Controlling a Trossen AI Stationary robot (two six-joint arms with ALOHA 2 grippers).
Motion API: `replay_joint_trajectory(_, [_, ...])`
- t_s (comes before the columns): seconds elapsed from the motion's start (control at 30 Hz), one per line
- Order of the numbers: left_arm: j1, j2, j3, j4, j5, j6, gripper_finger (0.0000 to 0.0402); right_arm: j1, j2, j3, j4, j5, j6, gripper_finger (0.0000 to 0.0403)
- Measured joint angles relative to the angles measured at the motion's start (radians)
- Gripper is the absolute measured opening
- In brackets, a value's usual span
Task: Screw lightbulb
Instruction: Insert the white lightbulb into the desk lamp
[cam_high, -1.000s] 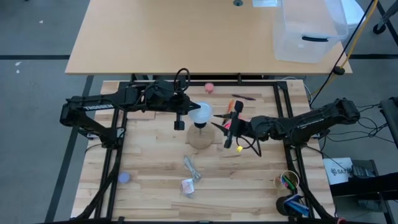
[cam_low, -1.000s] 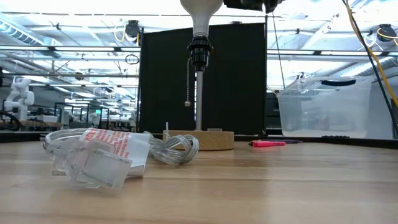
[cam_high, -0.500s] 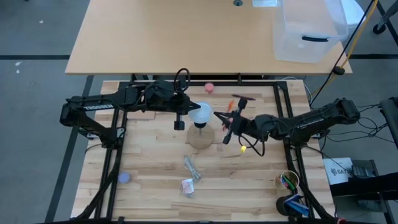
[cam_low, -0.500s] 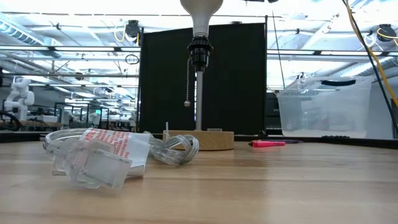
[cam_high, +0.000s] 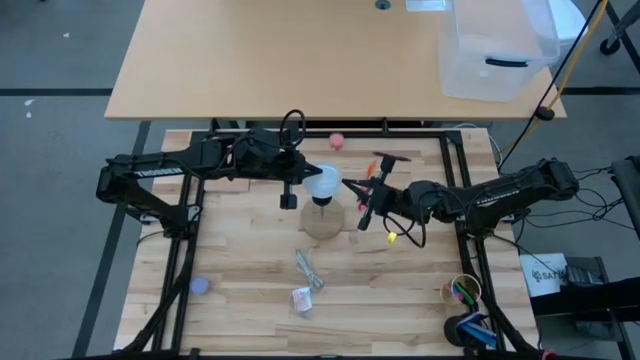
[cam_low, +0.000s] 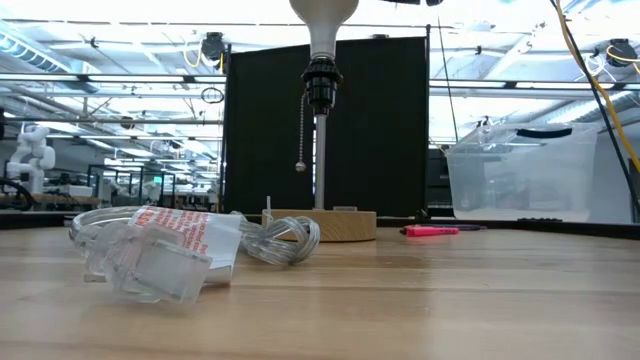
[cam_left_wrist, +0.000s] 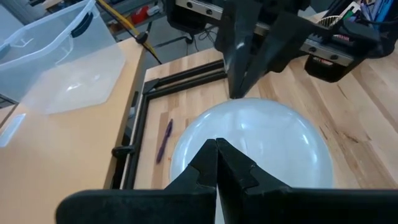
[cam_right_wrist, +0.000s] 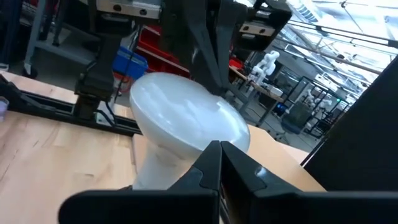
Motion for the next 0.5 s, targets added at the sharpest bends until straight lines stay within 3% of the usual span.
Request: replay_joint_trajectory(0.5, [0.000,0.000,-0.001,0.007,-0.030,0.007,0.0000,0.030,0.021,0.000,0.019,-0.033,-0.029,0.0000])
